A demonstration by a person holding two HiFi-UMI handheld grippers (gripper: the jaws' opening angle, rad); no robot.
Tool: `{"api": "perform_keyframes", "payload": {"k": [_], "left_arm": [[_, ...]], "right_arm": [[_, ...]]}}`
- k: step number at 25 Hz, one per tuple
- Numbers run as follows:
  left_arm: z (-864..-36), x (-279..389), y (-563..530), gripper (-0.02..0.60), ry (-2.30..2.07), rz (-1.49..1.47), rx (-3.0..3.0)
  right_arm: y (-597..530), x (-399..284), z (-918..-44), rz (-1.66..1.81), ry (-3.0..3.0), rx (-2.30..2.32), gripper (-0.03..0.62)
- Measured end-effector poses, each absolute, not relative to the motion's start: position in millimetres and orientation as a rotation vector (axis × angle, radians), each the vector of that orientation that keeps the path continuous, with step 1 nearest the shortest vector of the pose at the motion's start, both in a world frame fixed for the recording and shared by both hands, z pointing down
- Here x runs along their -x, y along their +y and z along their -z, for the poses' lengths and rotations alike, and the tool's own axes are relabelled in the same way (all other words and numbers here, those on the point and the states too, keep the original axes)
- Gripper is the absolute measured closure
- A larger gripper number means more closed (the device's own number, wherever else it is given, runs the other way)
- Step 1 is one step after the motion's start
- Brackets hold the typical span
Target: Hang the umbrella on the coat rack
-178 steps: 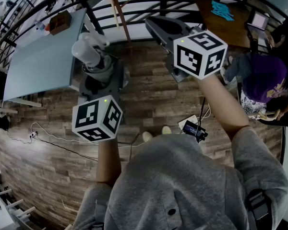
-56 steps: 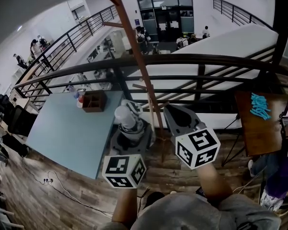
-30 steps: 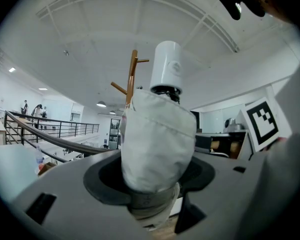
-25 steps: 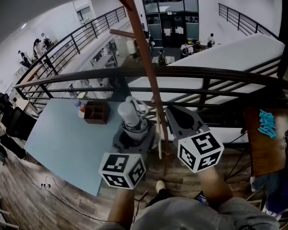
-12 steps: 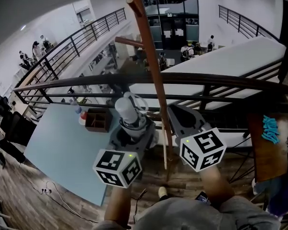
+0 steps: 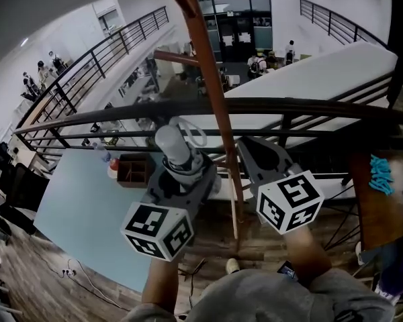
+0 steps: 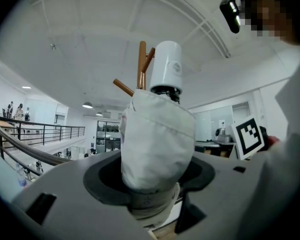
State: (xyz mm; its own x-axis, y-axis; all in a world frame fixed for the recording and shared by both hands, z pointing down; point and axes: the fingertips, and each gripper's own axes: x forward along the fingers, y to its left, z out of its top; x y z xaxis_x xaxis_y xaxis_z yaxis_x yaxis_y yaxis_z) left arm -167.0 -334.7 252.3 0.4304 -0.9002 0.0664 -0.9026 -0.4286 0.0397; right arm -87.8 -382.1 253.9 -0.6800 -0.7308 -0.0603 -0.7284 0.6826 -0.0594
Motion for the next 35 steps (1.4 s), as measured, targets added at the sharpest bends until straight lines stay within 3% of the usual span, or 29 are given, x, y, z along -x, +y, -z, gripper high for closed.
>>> {"api": "perform_keyframes", "payload": {"k": [7, 21, 35], "left_arm": [[-223, 178, -355, 0.299, -1.559, -0.044, -2.698], [-116, 139, -371, 0.299, -1.187, -0.001, -2.954], [-51, 134, -382, 0.299, -1.179, 0.145, -2.983]], "right_arm": [[-400, 96, -252, 0.036, 2.782, 1.250, 0.568], [-426, 75, -231, 0.031, 2.741, 1.297, 0.568], [-436, 76, -224, 0.002, 2.797, 1.170, 0.568]]}}
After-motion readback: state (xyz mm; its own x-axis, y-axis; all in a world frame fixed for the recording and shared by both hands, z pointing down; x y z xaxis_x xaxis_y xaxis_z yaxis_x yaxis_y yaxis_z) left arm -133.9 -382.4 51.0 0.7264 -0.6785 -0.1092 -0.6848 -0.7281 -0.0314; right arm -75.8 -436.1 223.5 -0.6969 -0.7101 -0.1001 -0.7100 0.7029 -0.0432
